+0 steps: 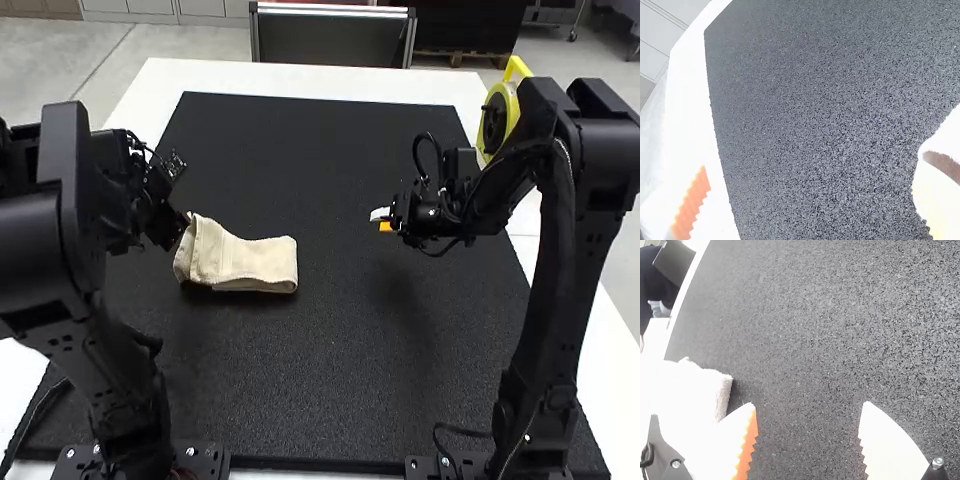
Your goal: Fold the towel.
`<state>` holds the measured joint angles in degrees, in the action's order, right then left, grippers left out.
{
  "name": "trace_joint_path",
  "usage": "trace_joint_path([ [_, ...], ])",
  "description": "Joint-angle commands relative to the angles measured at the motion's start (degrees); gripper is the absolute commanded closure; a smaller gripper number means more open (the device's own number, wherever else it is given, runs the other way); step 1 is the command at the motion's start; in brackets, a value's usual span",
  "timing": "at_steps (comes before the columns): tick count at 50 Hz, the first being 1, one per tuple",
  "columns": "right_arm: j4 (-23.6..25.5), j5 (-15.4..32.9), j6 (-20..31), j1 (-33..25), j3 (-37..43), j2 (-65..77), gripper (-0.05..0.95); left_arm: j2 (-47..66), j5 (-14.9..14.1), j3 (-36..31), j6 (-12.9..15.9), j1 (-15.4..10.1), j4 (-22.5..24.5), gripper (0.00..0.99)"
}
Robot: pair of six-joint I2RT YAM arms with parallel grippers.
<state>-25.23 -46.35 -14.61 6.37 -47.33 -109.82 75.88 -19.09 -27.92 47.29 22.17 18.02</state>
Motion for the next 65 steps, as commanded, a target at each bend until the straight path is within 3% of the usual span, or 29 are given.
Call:
trace_joint_path([
  [1, -0.3, -1.2, -0.4, 0.1, -1.2, 0.8, 0.41, 1.6, -0.4, 0.1, 0.0, 0.2, 1.5, 0.041],
  [12, -0.3, -1.2, -0.3, 0.0, -1.2, 0.9, 0.41, 6.7, 0.5, -0.3, -0.4, 0.2, 7.2, 0.043],
  [20, -0.3, -1.3, -0.2, 0.0, -0.9, 1.2, 0.41, 4.9, 0.1, -2.5, -1.1, 0.7, 4.1, 0.043],
  [37, -0.1, -1.3, -0.1, 0.0, -0.7, 1.2, 0.41, 1.0, -0.2, -4.2, -3.2, 4.1, 4.9, 0.041],
  [43, -0.1, -1.3, 0.3, 0.1, -0.7, 1.2, 0.41, -2.0, -1.4, -5.7, -4.1, 6.4, -0.4, 0.085],
  [49, -0.2, -1.3, 0.4, 0.4, -0.7, 1.0, 0.41, -4.4, -2.4, -7.4, -5.5, 6.8, -6.0, 0.097],
  [55, -0.3, -1.3, 0.4, 0.5, -0.7, 0.7, 0.41, -6.9, -5.3, -9.3, -9.7, 6.4, -10.6, 0.256],
  [57, -0.3, -1.3, 0.5, 0.5, -0.7, 0.5, 0.41, -7.3, -6.0, -9.9, -11.0, 6.2, -11.9, 0.411],
  [60, -0.3, -1.3, 0.5, 0.6, -0.3, 0.3, 0.41, -7.6, -6.3, -10.5, -13.5, 5.6, -13.3, 0.754],
  [62, -0.3, -1.2, 0.6, 0.6, -0.2, 0.2, 0.41, -7.6, -6.7, -10.9, -15.0, 5.2, -13.9, 0.931],
  [63, -0.3, -1.2, 0.6, 0.6, -0.2, 0.2, 0.41, -7.6, -7.1, -11.1, -16.2, 4.9, -14.6, 0.982],
  [65, -0.4, -1.2, 0.7, 0.7, -0.2, 0.0, 0.41, -7.8, -8.3, -11.5, -17.8, 4.2, -16.3, 0.974],
])
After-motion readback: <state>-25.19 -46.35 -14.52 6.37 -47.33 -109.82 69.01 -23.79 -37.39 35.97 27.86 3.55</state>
